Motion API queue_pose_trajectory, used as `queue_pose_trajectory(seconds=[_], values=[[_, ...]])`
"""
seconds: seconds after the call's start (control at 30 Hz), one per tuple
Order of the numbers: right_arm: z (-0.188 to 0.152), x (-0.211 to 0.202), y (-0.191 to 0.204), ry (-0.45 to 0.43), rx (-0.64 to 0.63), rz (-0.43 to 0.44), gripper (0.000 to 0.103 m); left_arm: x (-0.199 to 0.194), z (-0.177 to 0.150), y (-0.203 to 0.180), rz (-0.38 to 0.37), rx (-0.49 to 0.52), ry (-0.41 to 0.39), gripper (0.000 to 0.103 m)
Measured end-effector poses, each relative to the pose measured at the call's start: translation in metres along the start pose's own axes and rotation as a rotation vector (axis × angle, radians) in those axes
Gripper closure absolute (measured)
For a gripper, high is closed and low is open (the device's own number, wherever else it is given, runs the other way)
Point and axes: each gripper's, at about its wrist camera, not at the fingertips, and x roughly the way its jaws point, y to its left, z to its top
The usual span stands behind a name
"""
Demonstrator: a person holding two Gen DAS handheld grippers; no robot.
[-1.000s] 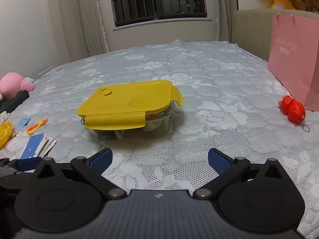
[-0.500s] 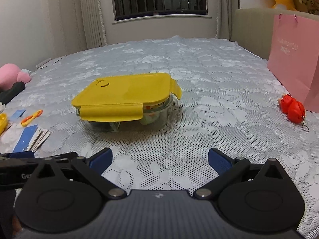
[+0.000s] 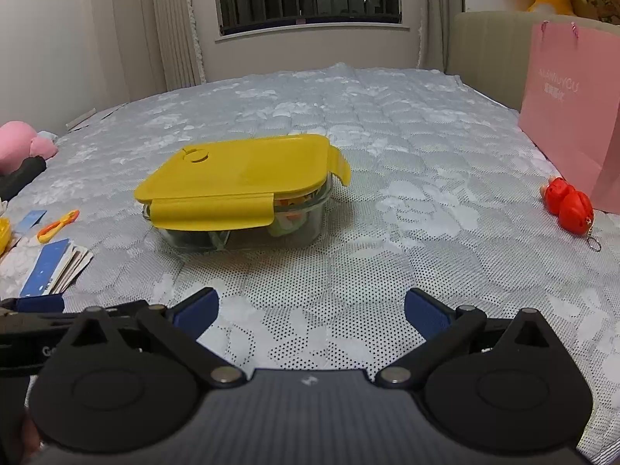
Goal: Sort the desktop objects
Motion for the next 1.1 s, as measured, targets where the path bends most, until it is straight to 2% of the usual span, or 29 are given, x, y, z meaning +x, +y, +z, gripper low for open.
queue_pose_trajectory(seconds=[0.17,0.43,0.73,1.1], values=[[-0.001,0.001,0.001,0.005,-0.003,-0.001,0.0,0.0,0.0,-0.002,0.017,0.014,-0.01,0.0],[-0.002,0.003,0.001,0.015,-0.004,-0.001,0.0,0.005,-0.002,0.002,0.0,-0.006,0.019,0.0],[-0.003,0.005,0.002,0.017,-0.01,-0.012,0.0,0.005,-0.001,0.001,0.003,0.008,0.008,0.0],[0.004,0.012,-0.002,0.03,0.007,-0.019,0.0,0.007,0.009,0.002,-0.03,0.023,0.012,0.0]])
